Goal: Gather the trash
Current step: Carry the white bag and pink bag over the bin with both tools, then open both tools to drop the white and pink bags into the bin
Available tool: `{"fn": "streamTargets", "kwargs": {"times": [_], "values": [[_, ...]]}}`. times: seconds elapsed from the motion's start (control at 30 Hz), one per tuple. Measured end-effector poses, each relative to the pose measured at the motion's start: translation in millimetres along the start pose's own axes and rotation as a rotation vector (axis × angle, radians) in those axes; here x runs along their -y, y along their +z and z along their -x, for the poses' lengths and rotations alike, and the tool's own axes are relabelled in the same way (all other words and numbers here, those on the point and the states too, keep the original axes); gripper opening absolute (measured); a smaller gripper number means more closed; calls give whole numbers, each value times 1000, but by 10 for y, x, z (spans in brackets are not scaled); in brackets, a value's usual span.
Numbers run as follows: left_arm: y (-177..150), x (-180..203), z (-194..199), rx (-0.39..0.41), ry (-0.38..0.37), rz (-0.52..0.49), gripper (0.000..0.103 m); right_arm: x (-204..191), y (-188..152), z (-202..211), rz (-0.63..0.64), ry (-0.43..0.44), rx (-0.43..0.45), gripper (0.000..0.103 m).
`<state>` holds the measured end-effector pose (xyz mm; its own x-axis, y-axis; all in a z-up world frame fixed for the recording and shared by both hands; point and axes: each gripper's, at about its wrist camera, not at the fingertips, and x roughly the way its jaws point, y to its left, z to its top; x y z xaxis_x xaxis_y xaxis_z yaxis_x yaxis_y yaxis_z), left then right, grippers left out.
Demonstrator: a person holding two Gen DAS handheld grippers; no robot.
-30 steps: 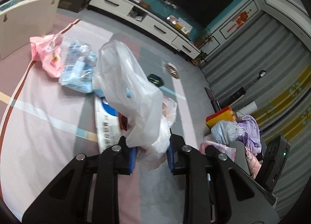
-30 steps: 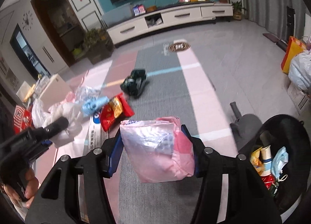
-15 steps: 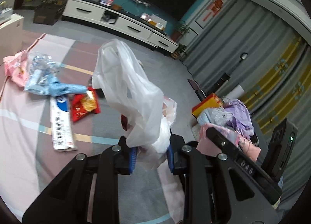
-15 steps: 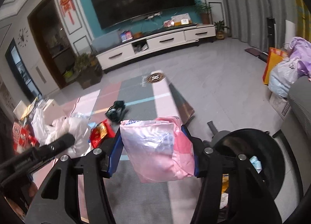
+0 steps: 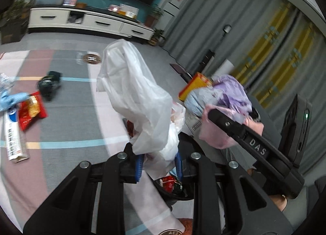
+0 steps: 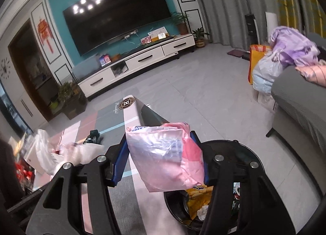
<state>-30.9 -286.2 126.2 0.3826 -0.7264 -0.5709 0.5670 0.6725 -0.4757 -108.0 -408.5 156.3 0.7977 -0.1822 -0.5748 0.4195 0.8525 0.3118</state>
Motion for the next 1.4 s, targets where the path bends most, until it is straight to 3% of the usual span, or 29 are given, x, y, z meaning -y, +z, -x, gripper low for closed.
{"fn": "streamTargets", "kwargs": {"times": [0.2, 0.27, 0.47, 0.73, 1.4], "values": [[-115, 346, -346, -76, -42, -68, 26, 332, 13, 60, -66, -74, 15, 58], [-173, 408, -447, -102, -43, -84, 26, 464, 13, 54, -85, -138, 19, 58], [-333, 481, -776, -203, -58, -93, 26, 838, -38, -72, -168, -194, -39, 58], [-501, 428, -1193, -333, -61, -81, 26, 1022, -113, -267, -192, -249, -117, 59], [-747, 358, -1767, -447, -20, -65, 26, 1291, -297, -746, -259, -261, -311, 59]]}}
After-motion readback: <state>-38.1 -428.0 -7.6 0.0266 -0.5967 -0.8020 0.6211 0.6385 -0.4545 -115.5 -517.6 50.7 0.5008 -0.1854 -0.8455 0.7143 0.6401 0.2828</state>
